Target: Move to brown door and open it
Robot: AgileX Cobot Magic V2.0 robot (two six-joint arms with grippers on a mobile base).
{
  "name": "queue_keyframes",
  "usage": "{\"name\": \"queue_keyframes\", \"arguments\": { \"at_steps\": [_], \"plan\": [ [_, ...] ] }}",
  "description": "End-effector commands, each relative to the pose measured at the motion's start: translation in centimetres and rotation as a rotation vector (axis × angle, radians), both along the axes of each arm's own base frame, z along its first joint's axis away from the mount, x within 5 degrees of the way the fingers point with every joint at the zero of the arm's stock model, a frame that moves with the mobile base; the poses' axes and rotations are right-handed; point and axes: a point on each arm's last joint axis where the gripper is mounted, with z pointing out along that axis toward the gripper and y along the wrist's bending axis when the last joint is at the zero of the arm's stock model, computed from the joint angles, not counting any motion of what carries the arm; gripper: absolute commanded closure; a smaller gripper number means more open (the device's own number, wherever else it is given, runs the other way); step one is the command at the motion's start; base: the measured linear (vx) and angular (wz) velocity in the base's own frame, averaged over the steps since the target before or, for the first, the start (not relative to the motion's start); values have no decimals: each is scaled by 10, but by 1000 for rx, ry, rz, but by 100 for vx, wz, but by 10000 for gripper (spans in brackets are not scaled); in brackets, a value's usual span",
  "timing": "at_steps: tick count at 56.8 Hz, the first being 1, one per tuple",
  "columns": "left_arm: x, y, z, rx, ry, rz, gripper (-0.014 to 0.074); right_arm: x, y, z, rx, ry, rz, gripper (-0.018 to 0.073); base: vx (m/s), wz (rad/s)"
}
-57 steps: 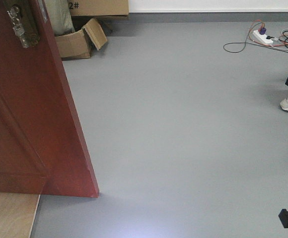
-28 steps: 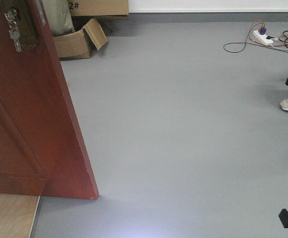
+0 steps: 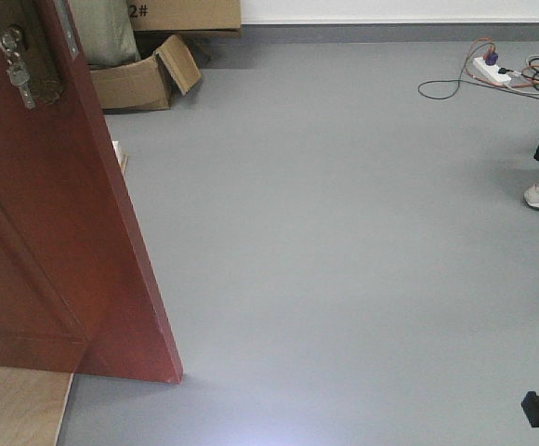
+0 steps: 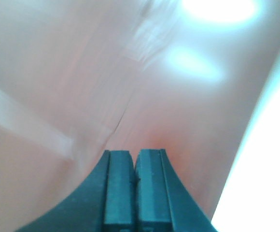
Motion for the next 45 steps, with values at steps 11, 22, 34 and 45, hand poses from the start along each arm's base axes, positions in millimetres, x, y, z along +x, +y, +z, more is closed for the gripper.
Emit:
{"name": "queue_keyframes", "arguments": {
  "at_steps": [11,22,34,45],
  "plan": [
    [-44,-9,-86,317,47,171,600,1,0,7,-12,-92,-3,559,0,0],
    [-15,-6,-140,184,342,44,600,1,0,7,-12,-92,-3,559,0,0],
    [-3,-6,-178,115,349,-49,600,1,0,7,-12,-92,-3,559,0,0],
    [0,-7,-200,126,399,-71,600,1,0,7,-12,-92,-3,559,0,0]
  ]
}}
